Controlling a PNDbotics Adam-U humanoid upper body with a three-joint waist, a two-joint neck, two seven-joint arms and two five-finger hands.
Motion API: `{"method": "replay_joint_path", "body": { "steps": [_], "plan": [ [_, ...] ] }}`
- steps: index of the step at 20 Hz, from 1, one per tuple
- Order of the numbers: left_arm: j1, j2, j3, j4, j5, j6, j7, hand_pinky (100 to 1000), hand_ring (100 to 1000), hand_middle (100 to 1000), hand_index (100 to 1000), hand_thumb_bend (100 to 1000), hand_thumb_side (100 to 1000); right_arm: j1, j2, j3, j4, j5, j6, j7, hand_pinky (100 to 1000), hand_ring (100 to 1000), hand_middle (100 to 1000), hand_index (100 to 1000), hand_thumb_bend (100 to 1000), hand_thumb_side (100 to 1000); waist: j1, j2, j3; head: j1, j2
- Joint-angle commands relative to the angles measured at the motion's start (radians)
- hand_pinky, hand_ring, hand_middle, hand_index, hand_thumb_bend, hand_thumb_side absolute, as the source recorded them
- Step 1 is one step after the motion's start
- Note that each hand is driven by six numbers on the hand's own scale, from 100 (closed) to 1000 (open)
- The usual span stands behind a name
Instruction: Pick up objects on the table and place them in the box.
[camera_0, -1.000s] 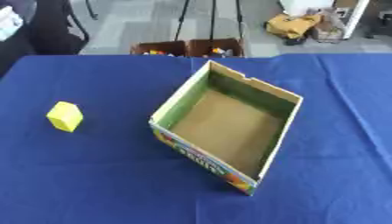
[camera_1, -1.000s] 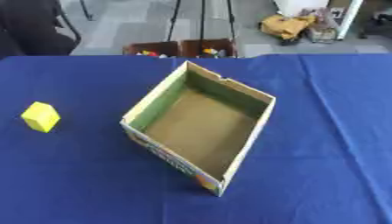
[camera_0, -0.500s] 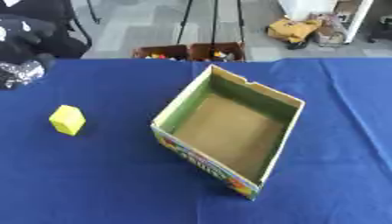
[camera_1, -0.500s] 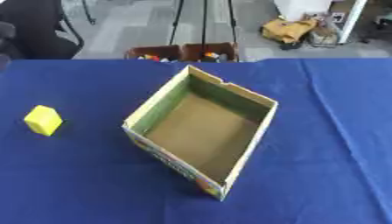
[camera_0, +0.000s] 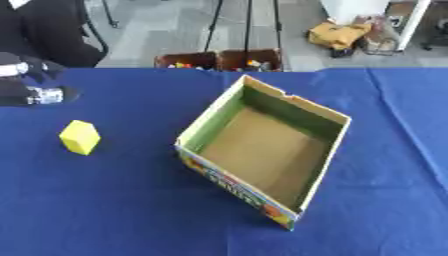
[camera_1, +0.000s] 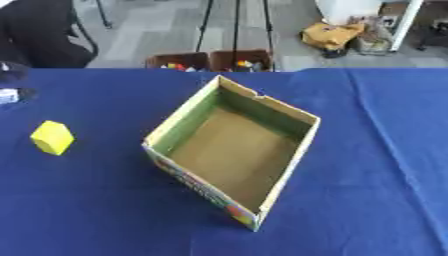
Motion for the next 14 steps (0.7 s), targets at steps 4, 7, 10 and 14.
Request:
{"method": "replay_joint_path", "body": {
  "steps": [4,7,10,14],
  "plan": [
    [-0.061,-0.021,-0.029,0.123,-0.072,0.056,-0.027,792,909,895,1000,611,1000,-0.013,-0.022,0.001,-0.018,-0.005,0.0,0.008,768,735,639,774,100,465,0.018,-0.008,0.002,0.007,-0.009],
    [-0.091,-0.048,-0.044,0.194,-0.111,0.087,-0.012,793,904,896,1000,655,1000,-0.012,-0.021,0.002,-0.018,-0.007,0.001,0.01,768,735,638,774,100,468,0.02,-0.009,0.004,0.01,-0.006],
    [-0.112,-0.07,-0.062,0.253,-0.144,0.108,0.008,800,906,905,1000,657,1000,-0.011,-0.019,0.002,-0.018,-0.008,0.001,0.012,768,734,637,774,100,465,0.022,-0.01,0.004,0.013,-0.005],
    [-0.136,-0.094,-0.08,0.319,-0.178,0.124,0.039,814,919,927,1000,566,1000,-0.008,-0.016,0.002,-0.018,-0.009,0.002,0.014,768,733,636,773,100,464,0.026,-0.013,0.003,0.016,-0.005]
  ]
}}
